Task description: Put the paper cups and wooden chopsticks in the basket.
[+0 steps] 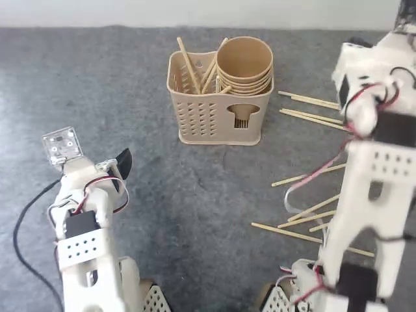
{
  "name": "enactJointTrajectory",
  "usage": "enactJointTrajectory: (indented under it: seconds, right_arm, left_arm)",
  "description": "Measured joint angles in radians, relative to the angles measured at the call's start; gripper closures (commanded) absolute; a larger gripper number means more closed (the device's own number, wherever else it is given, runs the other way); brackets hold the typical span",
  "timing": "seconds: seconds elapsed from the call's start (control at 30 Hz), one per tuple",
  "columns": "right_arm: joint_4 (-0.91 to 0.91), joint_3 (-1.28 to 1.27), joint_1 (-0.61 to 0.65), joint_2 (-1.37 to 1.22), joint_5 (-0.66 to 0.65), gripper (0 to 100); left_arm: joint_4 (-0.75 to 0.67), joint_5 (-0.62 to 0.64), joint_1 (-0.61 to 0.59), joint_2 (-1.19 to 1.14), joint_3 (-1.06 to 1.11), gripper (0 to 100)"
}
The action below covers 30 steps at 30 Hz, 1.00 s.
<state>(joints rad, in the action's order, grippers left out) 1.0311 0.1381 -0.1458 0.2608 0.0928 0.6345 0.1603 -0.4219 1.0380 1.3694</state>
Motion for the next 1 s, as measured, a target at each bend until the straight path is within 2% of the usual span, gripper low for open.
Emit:
enactJointTrajectory:
  seconds: [0.13, 0.33, 0.7, 1.0]
  right_arm:
    - [-0.063, 0.000, -0.057, -0.195, 0.063, 99.0]
    - [-0.241, 0.000, -0.127, -0.491, 0.072, 99.0]
    - [-0.601, 0.000, -0.101, -0.815, 0.075, 99.0]
    - [-0.712, 0.040, -0.087, -0.997, 0.075, 99.0]
  left_arm:
    - [0.000, 0.000, 0.000, 0.000, 0.000, 69]
    - [0.000, -0.003, 0.000, 0.000, 0.000, 69]
    - [0.000, -0.003, 0.000, 0.000, 0.000, 69]
    - [0.000, -0.003, 0.000, 0.000, 0.000, 69]
